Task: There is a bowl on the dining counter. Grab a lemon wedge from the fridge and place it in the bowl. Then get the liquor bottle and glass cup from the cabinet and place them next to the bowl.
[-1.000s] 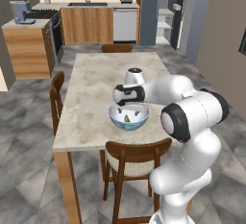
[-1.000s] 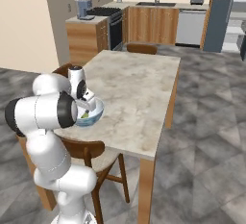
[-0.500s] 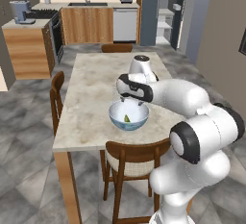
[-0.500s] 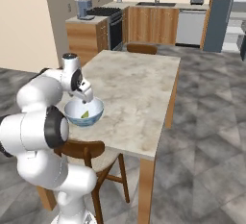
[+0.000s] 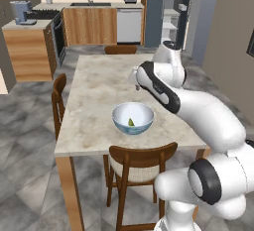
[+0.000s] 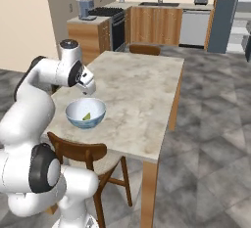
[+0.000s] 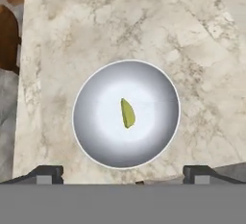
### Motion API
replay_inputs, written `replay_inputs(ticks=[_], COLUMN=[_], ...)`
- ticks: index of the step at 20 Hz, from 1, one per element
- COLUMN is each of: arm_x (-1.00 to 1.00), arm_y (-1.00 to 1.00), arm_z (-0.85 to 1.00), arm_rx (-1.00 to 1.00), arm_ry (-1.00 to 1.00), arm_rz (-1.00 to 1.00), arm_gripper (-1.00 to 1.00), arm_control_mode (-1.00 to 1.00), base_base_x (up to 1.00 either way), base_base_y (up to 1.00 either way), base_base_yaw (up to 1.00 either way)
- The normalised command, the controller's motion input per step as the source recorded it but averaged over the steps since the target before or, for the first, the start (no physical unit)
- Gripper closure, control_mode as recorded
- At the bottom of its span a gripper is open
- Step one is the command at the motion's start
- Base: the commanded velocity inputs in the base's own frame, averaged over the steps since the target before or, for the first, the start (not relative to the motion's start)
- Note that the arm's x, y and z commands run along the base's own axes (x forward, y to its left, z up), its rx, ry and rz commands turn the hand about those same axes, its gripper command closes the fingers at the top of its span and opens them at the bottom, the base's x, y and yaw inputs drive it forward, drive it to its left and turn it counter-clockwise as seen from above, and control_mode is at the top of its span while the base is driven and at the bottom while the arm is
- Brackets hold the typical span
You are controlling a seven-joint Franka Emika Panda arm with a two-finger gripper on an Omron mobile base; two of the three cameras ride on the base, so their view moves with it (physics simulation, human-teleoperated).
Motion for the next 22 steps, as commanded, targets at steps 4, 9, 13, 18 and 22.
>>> replay_inputs(ticks=[4,9,13,18,22], arm_x=[-0.92,-1.00,-1.00,-1.00,-1.00], arm_y=[-0.24,-0.31,-0.43,-0.29,-0.09], arm_z=[0.84,0.76,0.59,0.17,0.00], arm_rx=[-0.01,-0.06,-0.09,-0.08,-0.04], arm_ry=[-0.31,-0.31,-0.33,-0.28,-0.17], arm_rz=[0.07,0.02,0.04,0.04,0.03], arm_gripper=[-1.00,-1.00,-1.00,-1.00,-1.00], arm_control_mode=[-1.00,-1.00,-1.00,-1.00,-1.00], base_base_x=[0.00,0.00,0.00,0.00,0.00], base_base_y=[0.00,0.00,0.00,0.00,0.00], base_base_yaw=[0.00,0.00,0.00,0.00,0.00])
